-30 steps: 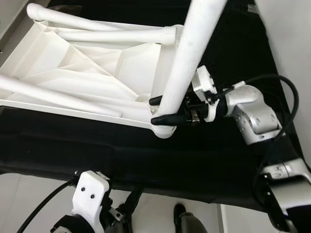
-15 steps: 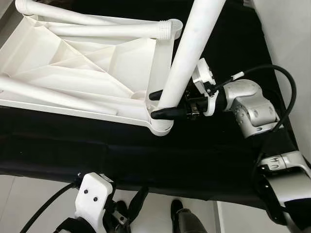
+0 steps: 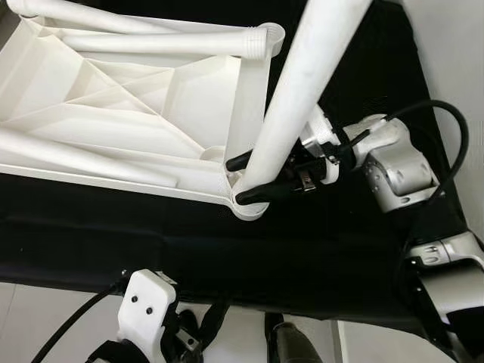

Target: Building children table

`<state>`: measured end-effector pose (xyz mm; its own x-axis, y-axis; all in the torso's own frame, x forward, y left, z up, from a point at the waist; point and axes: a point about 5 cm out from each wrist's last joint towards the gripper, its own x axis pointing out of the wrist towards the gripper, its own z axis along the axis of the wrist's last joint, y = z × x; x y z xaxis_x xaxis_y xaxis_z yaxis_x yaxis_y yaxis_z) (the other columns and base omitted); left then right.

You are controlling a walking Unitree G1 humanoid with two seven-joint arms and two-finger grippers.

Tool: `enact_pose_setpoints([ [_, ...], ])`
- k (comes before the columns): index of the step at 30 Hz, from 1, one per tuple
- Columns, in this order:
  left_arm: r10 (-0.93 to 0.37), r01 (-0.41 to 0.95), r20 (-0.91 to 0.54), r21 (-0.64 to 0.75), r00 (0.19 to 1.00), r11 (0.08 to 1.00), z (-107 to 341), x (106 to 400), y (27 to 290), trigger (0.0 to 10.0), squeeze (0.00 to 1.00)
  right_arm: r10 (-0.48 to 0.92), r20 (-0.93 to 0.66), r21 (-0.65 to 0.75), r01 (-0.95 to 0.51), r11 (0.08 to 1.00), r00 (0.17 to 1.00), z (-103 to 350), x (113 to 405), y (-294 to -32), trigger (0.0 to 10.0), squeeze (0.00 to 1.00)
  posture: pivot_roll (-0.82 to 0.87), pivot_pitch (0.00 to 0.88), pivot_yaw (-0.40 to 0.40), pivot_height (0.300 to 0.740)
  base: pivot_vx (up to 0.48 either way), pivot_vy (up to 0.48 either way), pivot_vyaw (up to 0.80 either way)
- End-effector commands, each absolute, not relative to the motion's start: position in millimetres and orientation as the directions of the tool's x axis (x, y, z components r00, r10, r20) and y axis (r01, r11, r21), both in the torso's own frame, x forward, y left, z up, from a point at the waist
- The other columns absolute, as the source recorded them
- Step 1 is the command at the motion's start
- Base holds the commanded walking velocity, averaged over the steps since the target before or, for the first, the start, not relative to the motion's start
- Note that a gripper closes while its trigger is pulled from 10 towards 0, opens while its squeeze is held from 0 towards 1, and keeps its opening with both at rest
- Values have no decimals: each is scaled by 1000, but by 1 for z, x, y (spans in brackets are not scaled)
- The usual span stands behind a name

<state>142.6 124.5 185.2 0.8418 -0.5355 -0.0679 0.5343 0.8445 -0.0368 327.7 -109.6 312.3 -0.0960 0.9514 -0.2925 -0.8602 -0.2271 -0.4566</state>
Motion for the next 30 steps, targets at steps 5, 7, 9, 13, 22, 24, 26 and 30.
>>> enact_pose_setpoints([
  [5, -546, 542, -85, -61, 834, 838, 184, 137, 122, 10000, 0, 845, -528, -332, -895, -297, -84, 268, 330, -110, 10000, 0, -16, 514, -46, 740, 0, 0, 0],
  [7, -546, 542, -85, -61, 834, 838, 184, 137, 122, 10000, 0, 842, -533, -338, -893, -299, -80, 269, 330, -110, 10000, 0, -16, 514, -46, 740, 0, 0, 0],
  [9, -546, 543, -85, -62, 833, 838, 184, 137, 122, 10000, 0, 845, -531, -358, -887, -294, -65, 270, 330, -109, 10000, 0, -16, 513, -47, 740, 0, 0, 0],
  [13, -546, 543, -85, -61, 834, 838, 184, 138, 122, 10000, 0, 843, -535, -385, -873, -300, -54, 269, 328, -110, 10000, 0, -17, 512, -48, 740, 0, 0, 0],
  [22, -545, 542, -84, -61, 834, 838, 184, 140, 121, 10000, 0, 812, -584, -426, -844, -326, -19, 265, 324, -113, 10000, 0, -19, 508, -45, 740, 0, 0, 0],
  [24, -545, 542, -83, -61, 834, 838, 184, 140, 121, 10000, 0, 799, -601, -436, -836, -333, -5, 264, 324, -114, 10000, 0, -21, 505, -46, 740, 0, 0, 0],
  [26, -544, 541, -83, -61, 835, 839, 184, 141, 121, 10000, 0, 784, -620, -447, -828, -339, 14, 262, 325, -114, 10000, 0, -21, 505, -46, 740, 0, 0, 0],
  [30, -543, 540, -82, -62, 835, 839, 183, 141, 122, 10000, 0, 767, -641, -451, -820, -352, 23, 260, 325, -115, 10000, 0, -21, 501, -45, 740, 0, 0, 0],
])
